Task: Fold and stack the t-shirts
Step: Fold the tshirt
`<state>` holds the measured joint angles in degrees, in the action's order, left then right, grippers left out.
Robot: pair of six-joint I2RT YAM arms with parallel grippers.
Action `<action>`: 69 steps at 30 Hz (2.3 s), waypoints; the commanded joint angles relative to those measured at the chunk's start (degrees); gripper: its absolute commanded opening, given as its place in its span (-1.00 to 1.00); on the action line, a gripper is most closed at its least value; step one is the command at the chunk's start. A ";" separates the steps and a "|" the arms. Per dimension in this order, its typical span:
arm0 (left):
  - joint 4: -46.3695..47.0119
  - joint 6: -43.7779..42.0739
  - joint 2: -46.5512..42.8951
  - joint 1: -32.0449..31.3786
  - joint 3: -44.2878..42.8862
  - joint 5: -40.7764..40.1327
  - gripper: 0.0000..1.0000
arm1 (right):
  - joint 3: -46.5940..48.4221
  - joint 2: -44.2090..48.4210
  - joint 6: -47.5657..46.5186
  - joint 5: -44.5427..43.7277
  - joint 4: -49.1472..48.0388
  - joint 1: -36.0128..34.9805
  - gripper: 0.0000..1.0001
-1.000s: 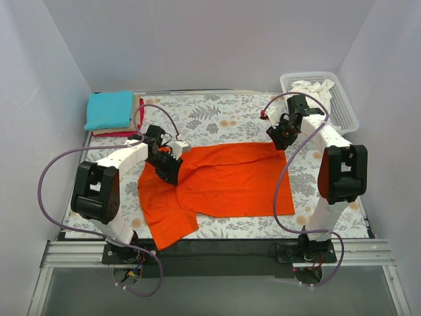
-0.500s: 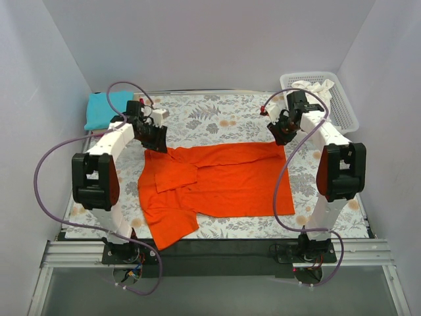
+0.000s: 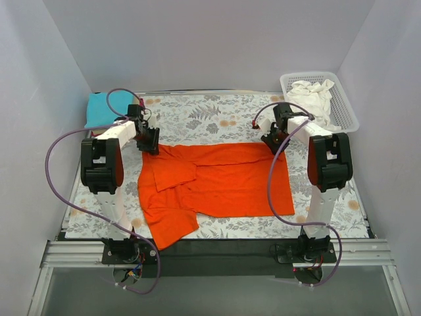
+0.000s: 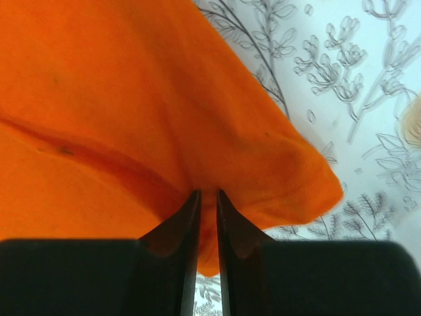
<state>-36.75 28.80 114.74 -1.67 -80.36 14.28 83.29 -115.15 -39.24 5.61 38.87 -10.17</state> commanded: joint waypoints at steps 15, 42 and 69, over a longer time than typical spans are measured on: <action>-4.47 0.12 9.02 3.25 -15.19 -4.79 -0.38 | 2.50 5.55 -4.52 0.54 -0.64 0.42 -0.15; -4.99 -1.28 5.94 3.34 -12.54 -1.03 -0.29 | -4.02 6.60 -6.90 -2.19 2.70 -1.34 -0.30; -3.15 -0.94 1.62 0.00 -3.57 1.63 -0.21 | 1.35 -3.23 3.47 -10.25 -7.49 -1.69 -0.49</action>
<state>-41.52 26.89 115.18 -1.89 -82.83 17.43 84.60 -116.57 -36.27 1.02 36.40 -12.03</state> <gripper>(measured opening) 0.395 0.258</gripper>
